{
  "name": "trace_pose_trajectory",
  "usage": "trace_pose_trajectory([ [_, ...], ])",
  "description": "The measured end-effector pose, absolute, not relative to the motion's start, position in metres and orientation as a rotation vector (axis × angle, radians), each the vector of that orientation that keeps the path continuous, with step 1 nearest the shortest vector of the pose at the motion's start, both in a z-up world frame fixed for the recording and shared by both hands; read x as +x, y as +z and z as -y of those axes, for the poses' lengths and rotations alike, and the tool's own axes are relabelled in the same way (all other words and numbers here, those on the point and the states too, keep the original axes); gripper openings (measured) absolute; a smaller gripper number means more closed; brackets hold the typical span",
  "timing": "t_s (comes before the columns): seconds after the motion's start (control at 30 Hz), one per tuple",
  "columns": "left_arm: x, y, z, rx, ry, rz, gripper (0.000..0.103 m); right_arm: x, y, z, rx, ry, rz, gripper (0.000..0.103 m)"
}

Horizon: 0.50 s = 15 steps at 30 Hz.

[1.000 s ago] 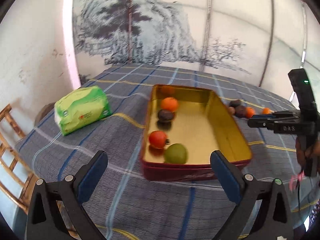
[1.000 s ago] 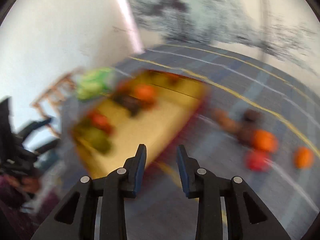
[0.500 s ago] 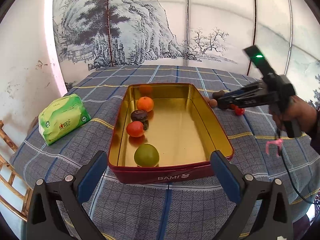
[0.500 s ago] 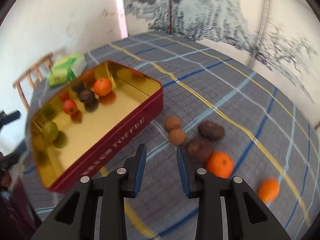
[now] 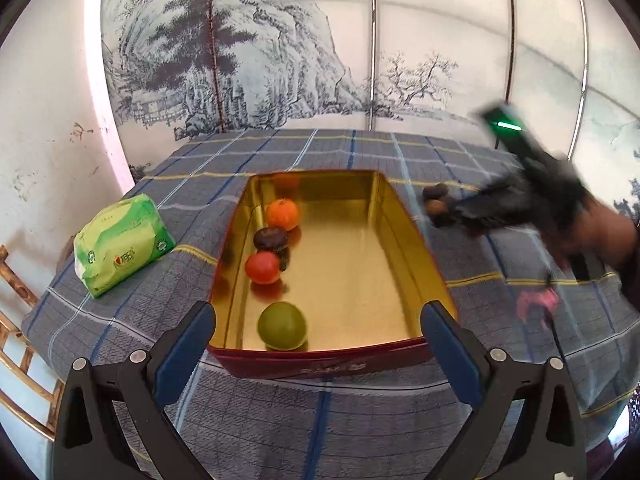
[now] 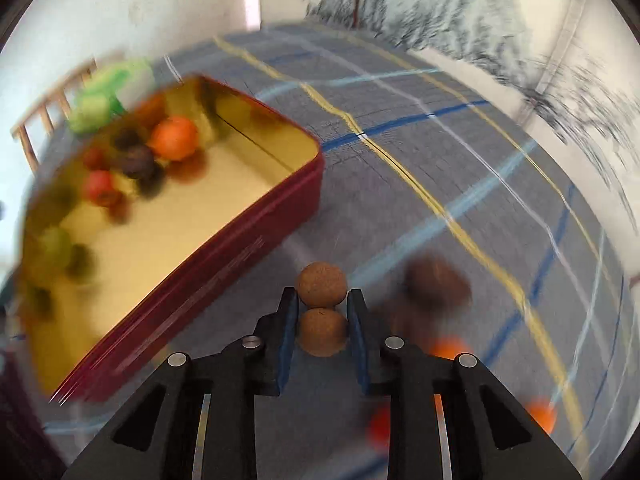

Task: Organize fruits
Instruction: 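Grasp two small brown balls with the right gripper, then grasp a second red tomato with the left gripper while the right holds the brown balls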

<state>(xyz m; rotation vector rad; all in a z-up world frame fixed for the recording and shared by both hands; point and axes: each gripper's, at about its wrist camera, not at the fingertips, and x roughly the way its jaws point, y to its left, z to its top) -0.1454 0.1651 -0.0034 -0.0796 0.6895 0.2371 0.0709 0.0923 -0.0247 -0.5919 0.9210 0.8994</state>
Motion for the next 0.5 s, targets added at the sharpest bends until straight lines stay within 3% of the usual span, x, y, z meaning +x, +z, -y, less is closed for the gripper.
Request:
trace_pose_trajectory([
  [0.27,-0.121,0.014,-0.112,-0.014,0.046,-0.7,0.101,0.038,-0.009,0.13,-0.222,0.541,-0.856,0.026],
  [0.5,-0.063,0.011,-0.06,-0.022,-0.148,-0.759,0.101,0.068,-0.032,0.216,-0.126,0.331,-0.904,0.026],
])
